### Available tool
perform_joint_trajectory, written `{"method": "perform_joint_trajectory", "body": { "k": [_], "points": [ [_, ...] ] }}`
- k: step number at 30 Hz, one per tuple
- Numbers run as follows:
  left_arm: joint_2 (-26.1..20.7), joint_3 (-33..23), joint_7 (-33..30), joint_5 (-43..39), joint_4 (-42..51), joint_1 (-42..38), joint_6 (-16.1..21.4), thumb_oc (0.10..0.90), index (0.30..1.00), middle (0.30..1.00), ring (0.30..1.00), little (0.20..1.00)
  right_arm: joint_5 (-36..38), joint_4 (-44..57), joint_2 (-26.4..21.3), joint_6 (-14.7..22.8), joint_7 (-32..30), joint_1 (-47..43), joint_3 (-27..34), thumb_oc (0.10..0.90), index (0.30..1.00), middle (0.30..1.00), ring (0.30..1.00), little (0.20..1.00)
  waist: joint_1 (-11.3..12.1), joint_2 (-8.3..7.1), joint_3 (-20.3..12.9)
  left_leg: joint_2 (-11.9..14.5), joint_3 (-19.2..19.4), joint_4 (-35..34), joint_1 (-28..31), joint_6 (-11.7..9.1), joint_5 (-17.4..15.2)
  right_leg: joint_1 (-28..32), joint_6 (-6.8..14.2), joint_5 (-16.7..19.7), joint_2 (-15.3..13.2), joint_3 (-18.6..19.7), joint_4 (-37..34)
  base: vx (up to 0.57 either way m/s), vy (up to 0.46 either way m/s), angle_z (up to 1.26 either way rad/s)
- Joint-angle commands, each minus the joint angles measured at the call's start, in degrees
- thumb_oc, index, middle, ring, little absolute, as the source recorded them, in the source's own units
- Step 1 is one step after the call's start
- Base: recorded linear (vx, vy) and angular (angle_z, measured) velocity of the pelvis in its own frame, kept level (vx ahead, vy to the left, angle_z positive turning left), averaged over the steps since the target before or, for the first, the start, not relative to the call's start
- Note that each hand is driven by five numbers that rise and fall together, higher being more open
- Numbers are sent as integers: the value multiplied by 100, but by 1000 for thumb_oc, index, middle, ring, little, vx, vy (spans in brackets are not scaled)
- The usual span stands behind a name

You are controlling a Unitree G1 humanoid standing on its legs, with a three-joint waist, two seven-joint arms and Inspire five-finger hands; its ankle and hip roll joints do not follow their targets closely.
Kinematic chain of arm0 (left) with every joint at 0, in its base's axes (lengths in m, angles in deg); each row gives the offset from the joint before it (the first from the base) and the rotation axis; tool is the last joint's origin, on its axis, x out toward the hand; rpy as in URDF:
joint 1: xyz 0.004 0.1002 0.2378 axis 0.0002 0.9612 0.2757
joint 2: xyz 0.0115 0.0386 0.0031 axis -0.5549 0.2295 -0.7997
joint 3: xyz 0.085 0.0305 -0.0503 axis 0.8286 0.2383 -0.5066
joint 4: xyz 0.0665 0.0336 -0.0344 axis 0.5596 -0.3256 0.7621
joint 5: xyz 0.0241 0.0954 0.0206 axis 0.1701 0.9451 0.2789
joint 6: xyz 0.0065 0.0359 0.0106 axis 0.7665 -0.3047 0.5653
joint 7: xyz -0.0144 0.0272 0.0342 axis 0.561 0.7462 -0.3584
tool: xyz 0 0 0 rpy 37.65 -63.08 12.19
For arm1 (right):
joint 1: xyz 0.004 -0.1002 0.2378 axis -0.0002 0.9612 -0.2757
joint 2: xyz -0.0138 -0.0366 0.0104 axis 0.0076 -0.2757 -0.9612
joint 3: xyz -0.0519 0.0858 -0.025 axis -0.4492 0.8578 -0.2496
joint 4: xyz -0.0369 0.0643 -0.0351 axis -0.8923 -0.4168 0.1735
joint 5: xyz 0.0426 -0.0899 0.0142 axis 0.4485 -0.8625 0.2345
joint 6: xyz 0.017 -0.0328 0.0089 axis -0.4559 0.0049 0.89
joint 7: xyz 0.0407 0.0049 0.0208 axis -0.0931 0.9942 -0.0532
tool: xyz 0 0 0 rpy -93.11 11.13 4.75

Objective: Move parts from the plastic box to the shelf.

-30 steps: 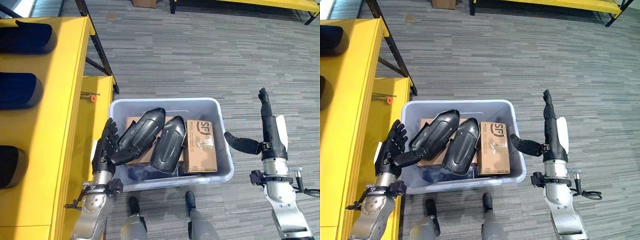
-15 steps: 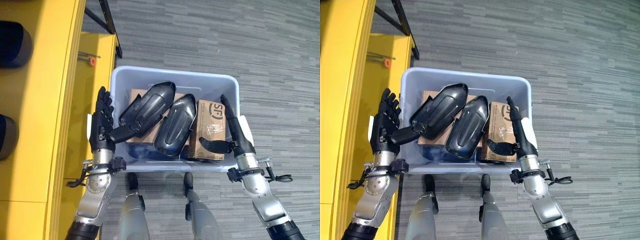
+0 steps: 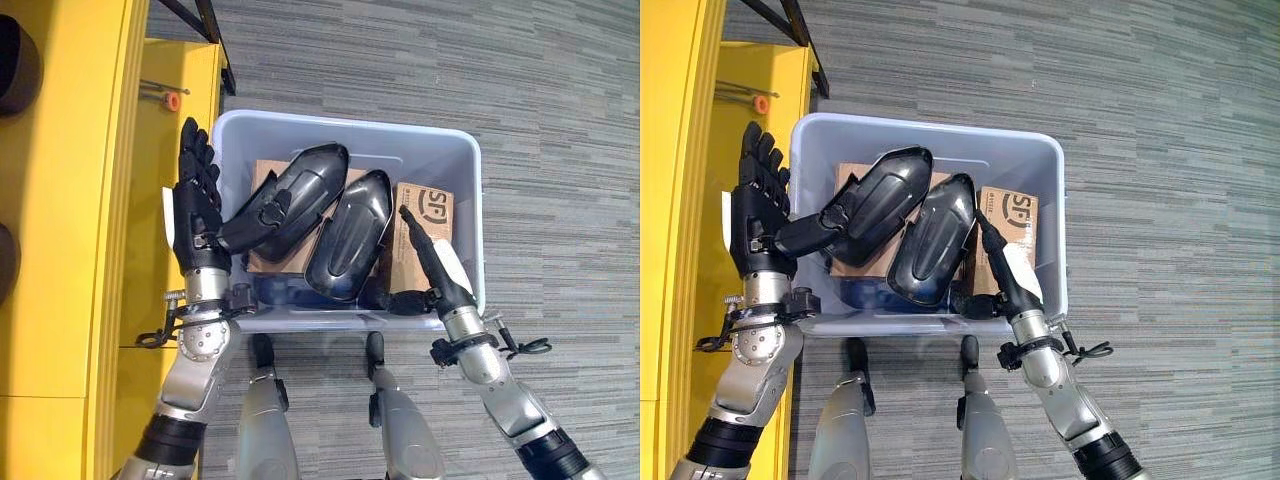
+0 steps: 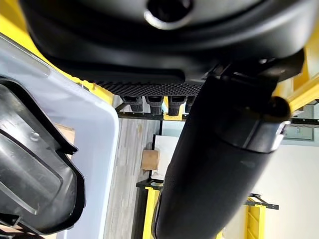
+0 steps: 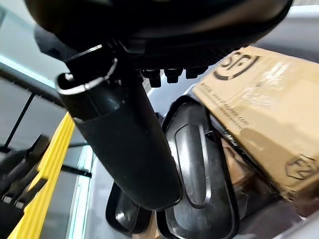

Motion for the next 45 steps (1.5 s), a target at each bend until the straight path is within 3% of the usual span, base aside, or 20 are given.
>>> {"method": "perform_joint_trajectory", "body": {
  "k": [1,15,25,45],
  "points": [
    [-179,-3,-137,338,773,-398,767,900,1000,1000,1000,1000,-306,328,-77,341,-263,-503,2,900,1000,1000,1000,1000,98,45,-297,152,-44,37,-192,87,171,133,-16,-710,-276,-104,659,-24,8,4],
    [-127,138,-132,259,832,-506,740,900,1000,1000,1000,1000,-410,91,138,233,-211,-1117,-434,900,1000,1000,1000,1000,152,161,-231,52,-118,10,-304,134,208,47,-32,-751,-313,-150,751,4,4,2],
    [-68,253,-158,123,781,-503,746,900,1000,1000,1000,1000,305,-464,540,170,-307,-1585,-704,900,1000,1000,1000,1000,290,258,-178,3,-150,-41,-359,130,257,49,-43,-797,-351,-249,769,10,-1,4],
    [-4,378,-260,9,754,-664,750,900,1000,1000,1000,1000,1174,-1272,766,106,-649,-2076,-682,900,1000,1000,1000,1000,435,424,88,-104,-203,-142,-565,137,347,-179,-49,-831,-387,-348,886,-2,-1,3]
  ]
}}
